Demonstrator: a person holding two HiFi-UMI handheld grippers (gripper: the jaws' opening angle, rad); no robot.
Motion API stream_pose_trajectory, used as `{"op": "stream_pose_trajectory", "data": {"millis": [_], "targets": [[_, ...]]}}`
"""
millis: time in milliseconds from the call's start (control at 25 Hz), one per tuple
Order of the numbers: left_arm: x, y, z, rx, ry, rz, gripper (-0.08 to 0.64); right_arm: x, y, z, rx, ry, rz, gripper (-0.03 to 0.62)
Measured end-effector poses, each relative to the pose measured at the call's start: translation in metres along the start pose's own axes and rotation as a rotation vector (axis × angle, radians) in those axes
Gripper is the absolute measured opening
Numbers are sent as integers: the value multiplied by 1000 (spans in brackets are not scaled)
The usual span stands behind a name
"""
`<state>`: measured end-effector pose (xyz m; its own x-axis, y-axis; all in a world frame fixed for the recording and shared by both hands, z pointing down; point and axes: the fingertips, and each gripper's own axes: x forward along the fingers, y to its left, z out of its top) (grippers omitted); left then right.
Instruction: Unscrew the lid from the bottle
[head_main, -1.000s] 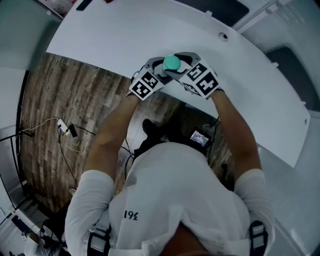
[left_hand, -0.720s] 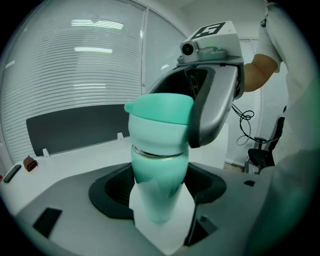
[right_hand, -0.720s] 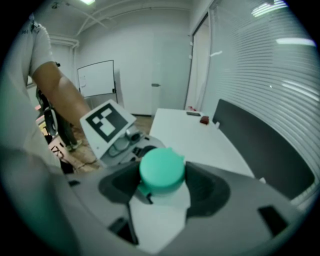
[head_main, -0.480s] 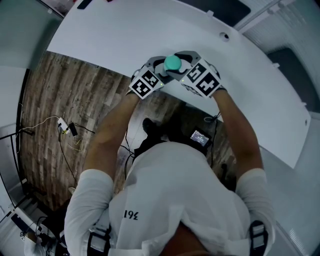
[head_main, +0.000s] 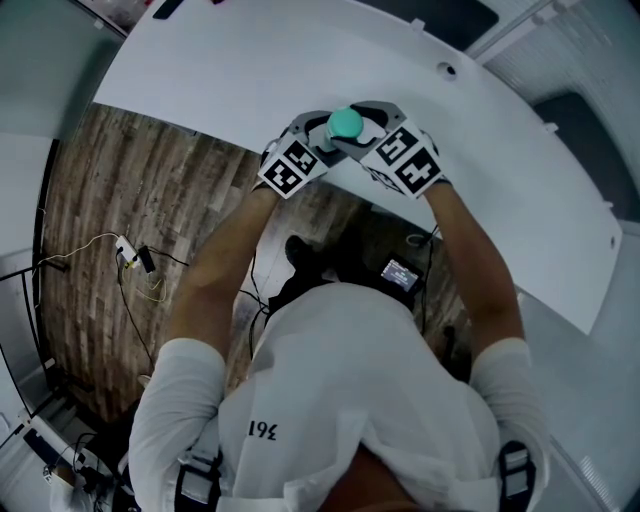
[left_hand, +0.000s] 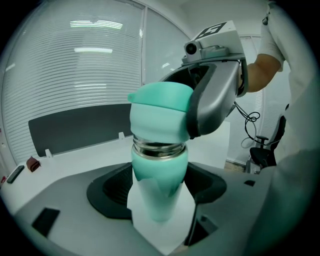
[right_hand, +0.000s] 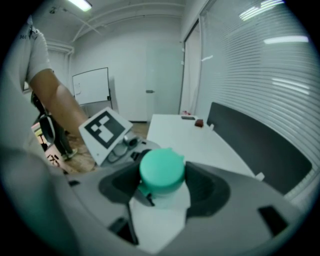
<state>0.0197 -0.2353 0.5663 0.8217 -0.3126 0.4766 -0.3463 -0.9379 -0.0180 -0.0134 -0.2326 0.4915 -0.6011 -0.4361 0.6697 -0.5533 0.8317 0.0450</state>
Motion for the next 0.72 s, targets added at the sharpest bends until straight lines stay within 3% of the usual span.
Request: {"op": "stream_pose_trajectory", "data": {"millis": [720], "targets": [[-15, 2, 11, -24, -44, 43, 330, -12, -7, 2, 69, -56, -57, 293]]}}
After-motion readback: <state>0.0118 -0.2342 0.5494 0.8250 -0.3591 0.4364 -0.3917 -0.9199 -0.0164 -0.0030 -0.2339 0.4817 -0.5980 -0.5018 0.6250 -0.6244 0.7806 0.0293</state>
